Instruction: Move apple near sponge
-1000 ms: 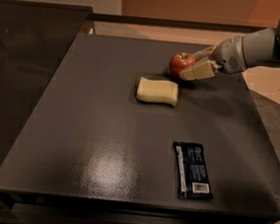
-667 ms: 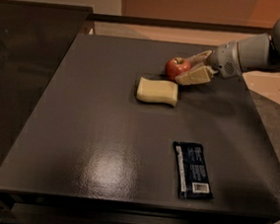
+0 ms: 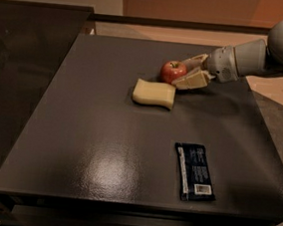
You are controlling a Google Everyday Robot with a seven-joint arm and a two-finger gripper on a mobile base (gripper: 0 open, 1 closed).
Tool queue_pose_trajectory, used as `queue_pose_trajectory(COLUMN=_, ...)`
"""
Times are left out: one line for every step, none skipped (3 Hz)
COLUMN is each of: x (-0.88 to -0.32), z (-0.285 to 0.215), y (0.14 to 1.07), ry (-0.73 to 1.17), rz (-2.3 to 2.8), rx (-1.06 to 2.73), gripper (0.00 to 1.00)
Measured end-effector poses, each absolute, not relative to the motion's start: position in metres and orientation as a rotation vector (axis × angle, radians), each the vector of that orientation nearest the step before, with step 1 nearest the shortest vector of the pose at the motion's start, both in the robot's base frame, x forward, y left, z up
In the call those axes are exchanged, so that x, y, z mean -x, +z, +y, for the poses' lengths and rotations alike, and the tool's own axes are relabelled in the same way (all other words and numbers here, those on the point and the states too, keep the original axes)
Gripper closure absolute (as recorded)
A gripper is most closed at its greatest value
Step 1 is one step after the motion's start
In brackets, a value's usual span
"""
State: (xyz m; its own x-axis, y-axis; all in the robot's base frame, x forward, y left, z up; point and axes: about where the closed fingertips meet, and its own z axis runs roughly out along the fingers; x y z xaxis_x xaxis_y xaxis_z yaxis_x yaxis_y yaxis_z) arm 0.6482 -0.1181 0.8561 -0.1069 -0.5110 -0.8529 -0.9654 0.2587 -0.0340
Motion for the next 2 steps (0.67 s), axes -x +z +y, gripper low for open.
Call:
queue_pose_trajectory(x=-0.6485, z=-0.1155, y=0.8549, ry=0.728, rz=1.739, rx=1.365, gripper=0.38)
queue_pose_trajectory(x=-0.6486, z=-0.1127, y=0.8536, ry=0.734, rz=1.738, rx=1.368, gripper=0.14)
